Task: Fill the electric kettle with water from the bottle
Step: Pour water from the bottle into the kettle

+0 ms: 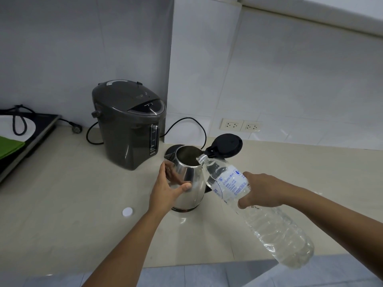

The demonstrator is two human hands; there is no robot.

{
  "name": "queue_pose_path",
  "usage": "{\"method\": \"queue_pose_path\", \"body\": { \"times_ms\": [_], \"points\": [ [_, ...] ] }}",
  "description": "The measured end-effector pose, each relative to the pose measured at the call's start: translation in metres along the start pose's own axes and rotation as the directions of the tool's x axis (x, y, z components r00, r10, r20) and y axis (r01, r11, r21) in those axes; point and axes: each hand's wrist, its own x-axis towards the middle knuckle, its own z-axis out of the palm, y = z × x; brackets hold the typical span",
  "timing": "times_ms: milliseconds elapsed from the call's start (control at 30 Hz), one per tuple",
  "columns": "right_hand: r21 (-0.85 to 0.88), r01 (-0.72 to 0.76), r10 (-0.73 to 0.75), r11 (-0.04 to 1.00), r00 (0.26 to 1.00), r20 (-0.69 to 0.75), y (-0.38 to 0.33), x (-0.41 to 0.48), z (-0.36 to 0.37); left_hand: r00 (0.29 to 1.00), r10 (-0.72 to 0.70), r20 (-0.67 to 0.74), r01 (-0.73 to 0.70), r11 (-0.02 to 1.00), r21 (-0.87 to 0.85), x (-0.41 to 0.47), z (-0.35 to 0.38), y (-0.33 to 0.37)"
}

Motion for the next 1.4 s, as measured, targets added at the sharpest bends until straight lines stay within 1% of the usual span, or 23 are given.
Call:
{"method": "queue_pose_path", "body": {
  "times_ms": [467, 633, 900, 1067, 1233, 1400],
  "points": [
    [0.006, 0.004, -0.004, 1.000, 1.000, 0.016, 0.002, 0.002, 0.002, 0.999, -0.028, 0.016, 0.028, 1.000, 0.007, 0.002, 0.001, -0.003],
    [0.005, 0.005, -0.005, 1.000, 1.000, 0.006, 0.004, 0.003, 0.006, 1.000, -0.018, 0.004, 0.018, 1.000, 0.018, 0.002, 0.001, -0.003],
    [0.052, 0.021, -0.020, 0.998, 1.000, -0.013, 0.007, 0.007, 0.018, 1.000, 0.005, 0.008, -0.005, 1.000, 0.014, 0.001, 0.000, 0.000],
    [0.129, 0.029, -0.026, 0.991, 0.999, -0.024, 0.010, 0.011, 0.036, 0.999, -0.021, 0.027, 0.020, 0.999, 0.035, 0.002, -0.001, -0.001],
    [0.240, 0.050, -0.034, 0.969, 0.997, -0.072, 0.008, 0.011, 0.060, 0.995, -0.059, 0.075, 0.055, 0.997, 0.051, 0.002, -0.006, 0.001],
    [0.347, 0.081, -0.041, 0.935, 0.992, -0.120, 0.005, 0.014, 0.077, 0.990, -0.072, 0.123, 0.058, 0.992, 0.116, 0.004, -0.014, 0.005]
  ]
}}
